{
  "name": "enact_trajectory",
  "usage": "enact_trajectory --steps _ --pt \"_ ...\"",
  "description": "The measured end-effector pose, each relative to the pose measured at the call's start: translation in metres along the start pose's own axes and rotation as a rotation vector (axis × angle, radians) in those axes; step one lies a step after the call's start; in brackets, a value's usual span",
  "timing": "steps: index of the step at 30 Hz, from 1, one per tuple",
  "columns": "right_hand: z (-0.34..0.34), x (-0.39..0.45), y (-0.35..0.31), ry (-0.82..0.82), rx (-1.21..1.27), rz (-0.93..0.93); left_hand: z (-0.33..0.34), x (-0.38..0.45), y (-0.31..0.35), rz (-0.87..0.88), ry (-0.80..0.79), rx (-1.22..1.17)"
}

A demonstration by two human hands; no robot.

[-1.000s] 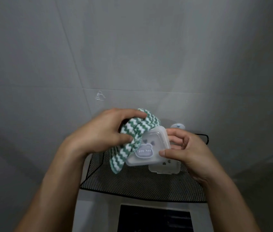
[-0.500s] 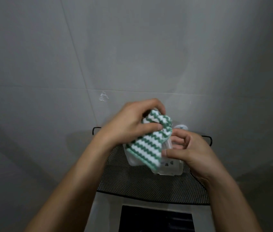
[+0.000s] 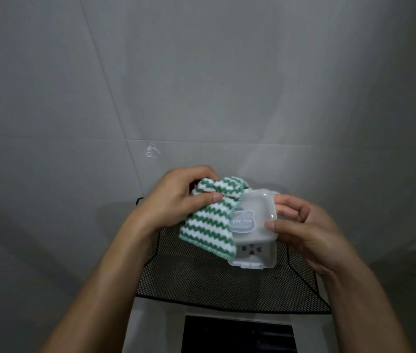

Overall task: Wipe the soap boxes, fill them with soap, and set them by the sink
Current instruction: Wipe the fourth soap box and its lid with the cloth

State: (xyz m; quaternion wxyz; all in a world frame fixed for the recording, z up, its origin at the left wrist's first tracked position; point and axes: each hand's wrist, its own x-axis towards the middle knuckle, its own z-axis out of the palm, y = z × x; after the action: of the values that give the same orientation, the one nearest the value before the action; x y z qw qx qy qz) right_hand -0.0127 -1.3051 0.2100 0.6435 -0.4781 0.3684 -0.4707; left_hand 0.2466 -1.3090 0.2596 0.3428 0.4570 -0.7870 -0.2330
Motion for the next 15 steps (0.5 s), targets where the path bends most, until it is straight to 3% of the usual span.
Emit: enact_trajectory --steps 7,15 --pt "0.004 0.003 0.004 -0.026 0.030 0.038 -0.009 -0.008 -0.011 -0.109 -0.002 -0.045" --pt "0.011 0.004 0.000 -0.042 0.056 0.070 0.000 -0.011 -0.004 -0.085 0.031 -0.142"
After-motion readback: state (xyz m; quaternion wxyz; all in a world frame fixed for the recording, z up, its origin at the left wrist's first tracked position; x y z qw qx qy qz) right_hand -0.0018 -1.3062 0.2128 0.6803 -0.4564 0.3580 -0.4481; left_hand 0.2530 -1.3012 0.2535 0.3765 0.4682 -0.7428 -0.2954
